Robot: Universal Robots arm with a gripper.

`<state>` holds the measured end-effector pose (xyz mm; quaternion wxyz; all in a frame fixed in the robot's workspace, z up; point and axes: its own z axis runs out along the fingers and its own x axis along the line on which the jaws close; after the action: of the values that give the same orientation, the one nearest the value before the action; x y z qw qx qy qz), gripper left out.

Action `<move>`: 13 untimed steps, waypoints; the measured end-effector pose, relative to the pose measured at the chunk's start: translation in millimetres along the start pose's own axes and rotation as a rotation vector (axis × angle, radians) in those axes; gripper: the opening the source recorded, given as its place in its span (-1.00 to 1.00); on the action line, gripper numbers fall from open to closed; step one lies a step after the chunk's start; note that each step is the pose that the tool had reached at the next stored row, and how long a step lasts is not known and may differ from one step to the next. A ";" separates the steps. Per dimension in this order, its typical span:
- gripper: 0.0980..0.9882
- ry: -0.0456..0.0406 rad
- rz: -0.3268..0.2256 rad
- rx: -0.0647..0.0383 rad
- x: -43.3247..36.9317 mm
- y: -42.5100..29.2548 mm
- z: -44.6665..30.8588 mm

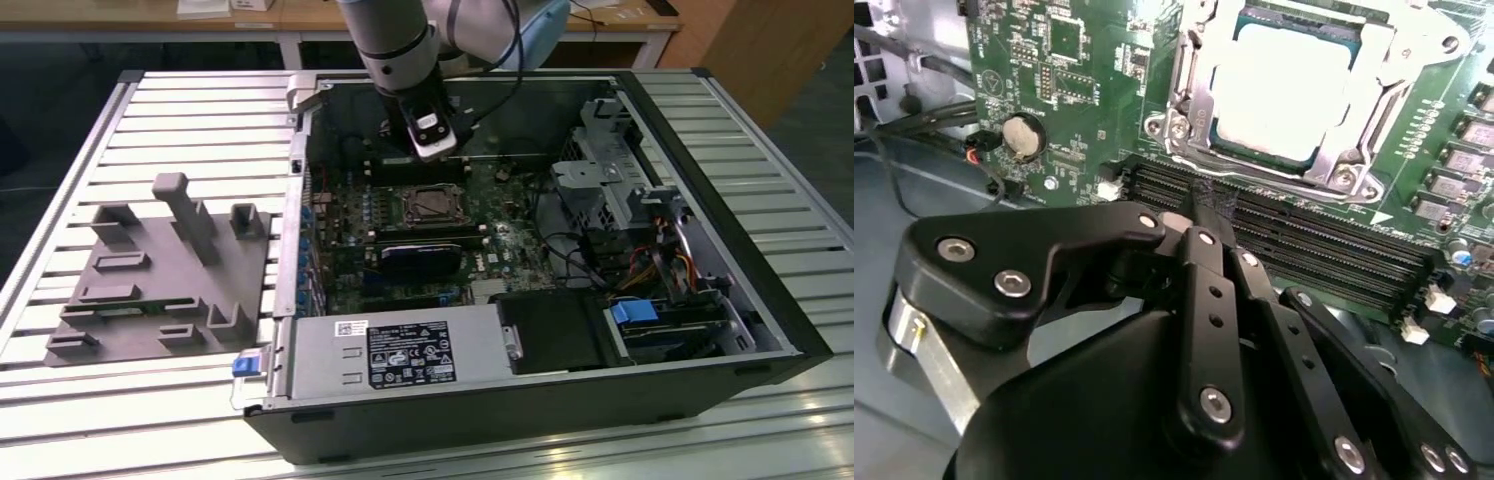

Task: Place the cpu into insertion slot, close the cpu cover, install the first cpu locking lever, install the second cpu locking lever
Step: 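Install the first cpu locking lever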

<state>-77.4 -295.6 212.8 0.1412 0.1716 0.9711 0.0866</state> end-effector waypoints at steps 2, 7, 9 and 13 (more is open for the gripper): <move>-0.99 0.0142 -0.001 0.017 -1.0 0.3 0.5; -0.99 0.0397 -0.009 0.071 -3.9 1.3 1.7; -0.99 0.0514 -0.012 0.094 -5.2 1.7 2.1; -0.99 0.0869 -0.016 0.138 -9.1 3.1 3.5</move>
<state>-67.2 -295.6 212.4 0.0874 0.1692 0.9814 0.0255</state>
